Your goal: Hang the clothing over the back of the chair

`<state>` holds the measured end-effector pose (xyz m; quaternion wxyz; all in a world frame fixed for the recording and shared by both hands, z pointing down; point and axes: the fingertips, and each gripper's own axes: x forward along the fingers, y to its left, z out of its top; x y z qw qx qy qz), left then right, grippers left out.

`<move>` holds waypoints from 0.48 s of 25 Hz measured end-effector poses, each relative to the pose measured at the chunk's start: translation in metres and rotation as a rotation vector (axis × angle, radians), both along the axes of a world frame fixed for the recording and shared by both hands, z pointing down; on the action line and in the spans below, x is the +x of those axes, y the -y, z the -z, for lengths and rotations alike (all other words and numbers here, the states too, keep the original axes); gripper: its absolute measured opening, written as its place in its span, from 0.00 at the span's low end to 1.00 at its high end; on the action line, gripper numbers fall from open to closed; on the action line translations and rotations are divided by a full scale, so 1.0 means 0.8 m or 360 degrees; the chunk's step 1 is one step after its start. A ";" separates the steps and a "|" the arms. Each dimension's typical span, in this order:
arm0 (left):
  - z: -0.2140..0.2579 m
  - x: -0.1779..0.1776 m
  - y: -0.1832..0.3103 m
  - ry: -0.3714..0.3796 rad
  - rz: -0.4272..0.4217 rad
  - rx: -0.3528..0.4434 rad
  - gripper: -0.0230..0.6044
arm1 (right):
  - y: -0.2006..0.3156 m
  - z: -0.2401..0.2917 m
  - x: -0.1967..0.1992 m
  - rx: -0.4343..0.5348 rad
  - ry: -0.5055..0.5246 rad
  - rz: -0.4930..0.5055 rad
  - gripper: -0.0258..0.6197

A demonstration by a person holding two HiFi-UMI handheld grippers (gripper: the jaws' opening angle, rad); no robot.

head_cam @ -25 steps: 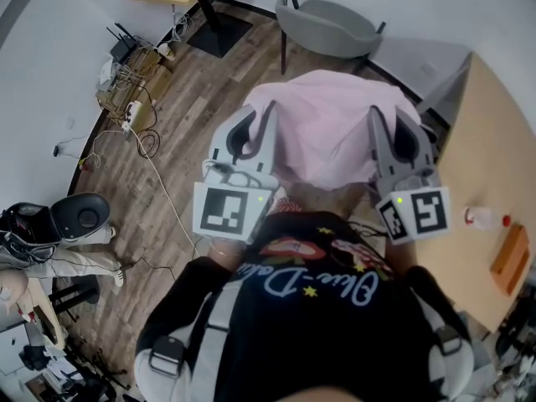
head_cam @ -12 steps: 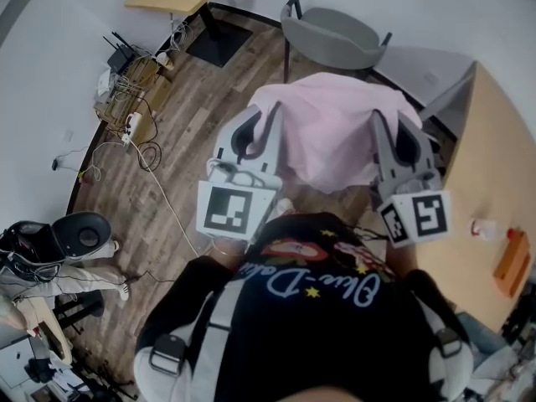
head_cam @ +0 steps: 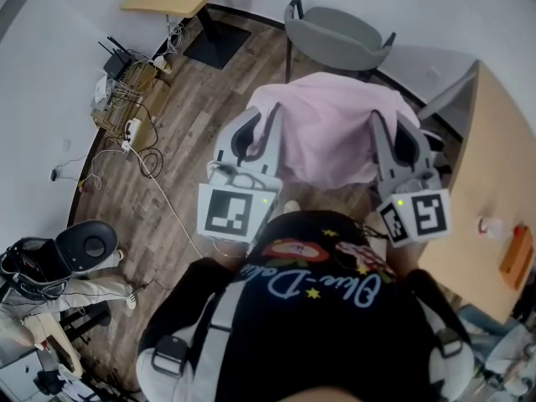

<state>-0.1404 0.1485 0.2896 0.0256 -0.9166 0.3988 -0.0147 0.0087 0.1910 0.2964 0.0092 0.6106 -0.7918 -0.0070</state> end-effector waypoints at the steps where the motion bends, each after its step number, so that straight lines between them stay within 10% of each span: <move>1: -0.002 -0.001 0.001 -0.0004 0.0000 -0.0004 0.06 | 0.000 -0.002 -0.001 -0.0006 -0.0006 0.0001 0.11; 12: -0.020 0.019 0.023 0.0009 -0.0021 -0.0064 0.06 | 0.019 -0.014 0.023 -0.0041 0.0000 -0.0049 0.11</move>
